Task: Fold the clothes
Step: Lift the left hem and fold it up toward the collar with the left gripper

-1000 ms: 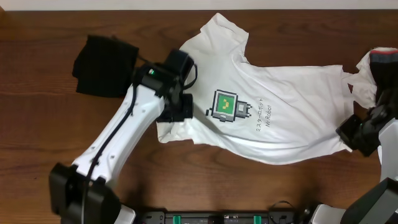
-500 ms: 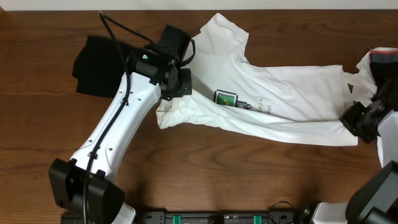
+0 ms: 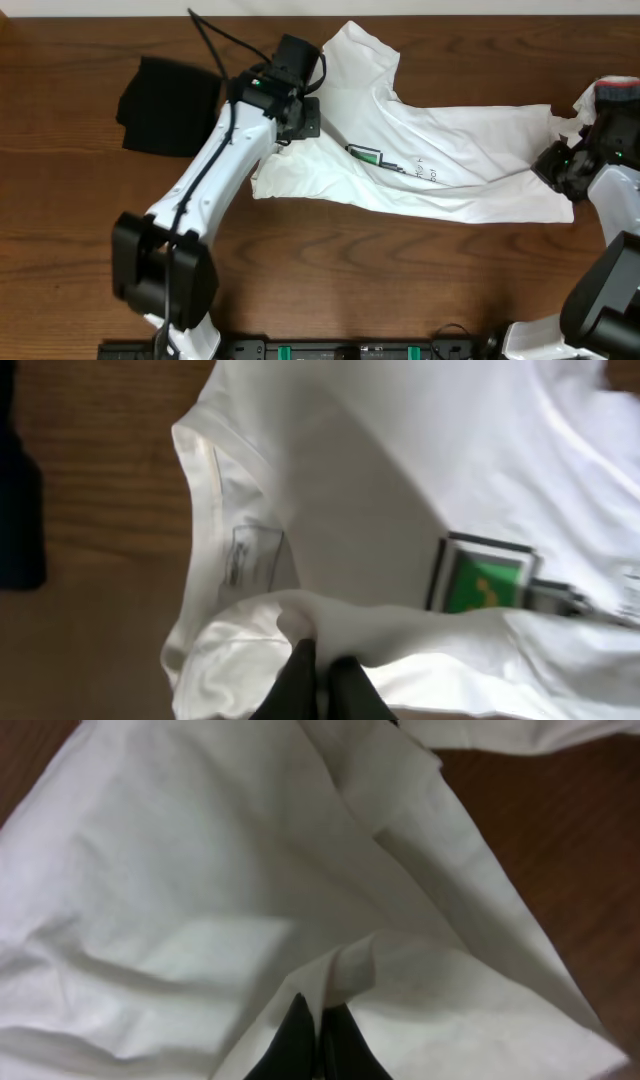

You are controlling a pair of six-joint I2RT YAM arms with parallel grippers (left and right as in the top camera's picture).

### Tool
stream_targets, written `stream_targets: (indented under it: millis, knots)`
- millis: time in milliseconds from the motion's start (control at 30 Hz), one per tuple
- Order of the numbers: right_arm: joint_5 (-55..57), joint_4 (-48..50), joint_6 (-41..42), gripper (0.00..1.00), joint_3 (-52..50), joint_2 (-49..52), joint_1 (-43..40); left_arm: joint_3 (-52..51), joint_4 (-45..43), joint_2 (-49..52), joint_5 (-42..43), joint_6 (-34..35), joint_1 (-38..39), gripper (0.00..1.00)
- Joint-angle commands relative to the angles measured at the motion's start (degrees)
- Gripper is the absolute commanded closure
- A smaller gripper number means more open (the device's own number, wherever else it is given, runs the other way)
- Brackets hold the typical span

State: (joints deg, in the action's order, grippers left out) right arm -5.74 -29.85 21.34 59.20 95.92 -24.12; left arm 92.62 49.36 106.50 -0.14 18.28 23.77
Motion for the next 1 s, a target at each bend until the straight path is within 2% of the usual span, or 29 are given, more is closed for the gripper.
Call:
stream_targets:
  millis: [0,333,533,733,800,833,867,900,933,967]
  knots:
    - [1.75,0.72,1.55,0.99,1.05,1.57,0.55,0.92,-0.74,2.19,-5.42,-0.92,-0.44,0.94]
    - [9.01,1.31,2.47,0.99,1.03,3.50,0.50,0.92,-4.83,6.88,-5.53,-0.90,-2.89,0.94]
    - [9.60,3.52,2.38,0.99,1.03,4.63,0.52,0.92,-6.10,9.14,-5.49,-0.90,-3.23,0.94]
    - [9.62,6.32,2.38,0.96,1.03,6.16,0.57,0.90,-8.02,9.84,-5.49,-0.90,-3.19,0.94]
    - [9.62,6.99,2.14,0.94,1.03,6.45,0.57,0.90,-9.03,9.84,-5.49,-0.90,-3.19,0.91]
    - [9.62,7.37,2.14,0.89,1.03,6.56,0.57,0.90,-9.62,9.84,-5.46,-0.90,-3.19,0.85]
    - [9.09,8.11,1.86,0.77,1.03,6.58,0.57,0.90,-10.21,9.84,-5.42,-0.90,-3.17,0.72]
    - [8.70,8.41,1.27,0.70,1.03,6.58,0.57,0.90,-10.45,9.84,-5.29,-0.90,-3.17,0.67]
    - [7.54,9.11,0.09,0.59,1.03,6.58,0.57,0.90,-10.75,9.84,-4.98,-0.92,-3.19,0.60]
    - [6.03,9.97,-1.29,0.43,1.03,6.58,0.57,0.90,-10.99,9.84,-4.79,-0.94,-3.19,0.53]
